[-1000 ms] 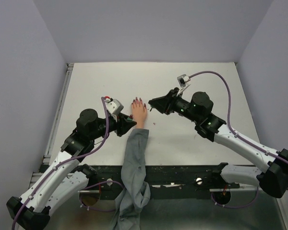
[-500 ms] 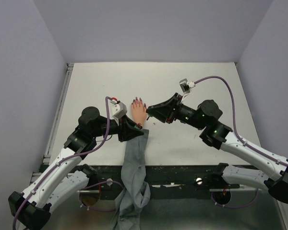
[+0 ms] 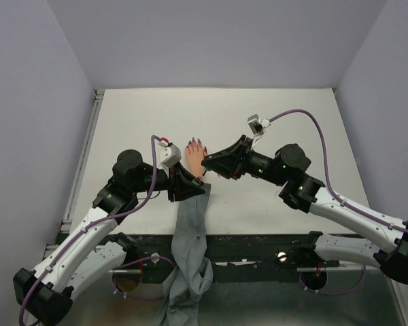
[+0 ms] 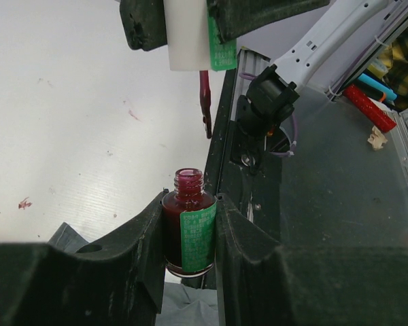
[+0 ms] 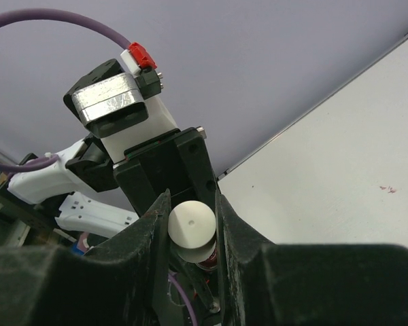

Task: Paint the nails

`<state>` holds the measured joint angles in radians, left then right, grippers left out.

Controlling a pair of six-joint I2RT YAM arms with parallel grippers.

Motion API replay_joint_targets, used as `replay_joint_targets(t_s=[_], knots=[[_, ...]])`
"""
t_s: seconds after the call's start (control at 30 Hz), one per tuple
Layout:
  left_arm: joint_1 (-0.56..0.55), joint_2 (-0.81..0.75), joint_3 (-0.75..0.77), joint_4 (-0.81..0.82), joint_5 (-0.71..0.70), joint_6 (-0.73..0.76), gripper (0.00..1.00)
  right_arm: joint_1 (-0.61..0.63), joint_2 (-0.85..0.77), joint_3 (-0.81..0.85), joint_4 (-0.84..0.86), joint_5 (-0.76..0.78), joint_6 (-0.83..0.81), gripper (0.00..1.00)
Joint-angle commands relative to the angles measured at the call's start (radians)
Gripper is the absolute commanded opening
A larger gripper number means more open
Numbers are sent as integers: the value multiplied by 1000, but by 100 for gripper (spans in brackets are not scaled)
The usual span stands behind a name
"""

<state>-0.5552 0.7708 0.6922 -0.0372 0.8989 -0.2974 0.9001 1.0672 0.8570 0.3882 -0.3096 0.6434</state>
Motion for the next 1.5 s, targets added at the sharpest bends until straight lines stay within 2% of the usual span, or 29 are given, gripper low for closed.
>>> replay_joint_targets(t_s=[0.0,1.47], knots=[[3,-13,1,62,43,-17,0,13,10,-9,17,-6,-7,1],[3,-11,3,57,28,-23,0,45,43,11,-8,9,-16,1]])
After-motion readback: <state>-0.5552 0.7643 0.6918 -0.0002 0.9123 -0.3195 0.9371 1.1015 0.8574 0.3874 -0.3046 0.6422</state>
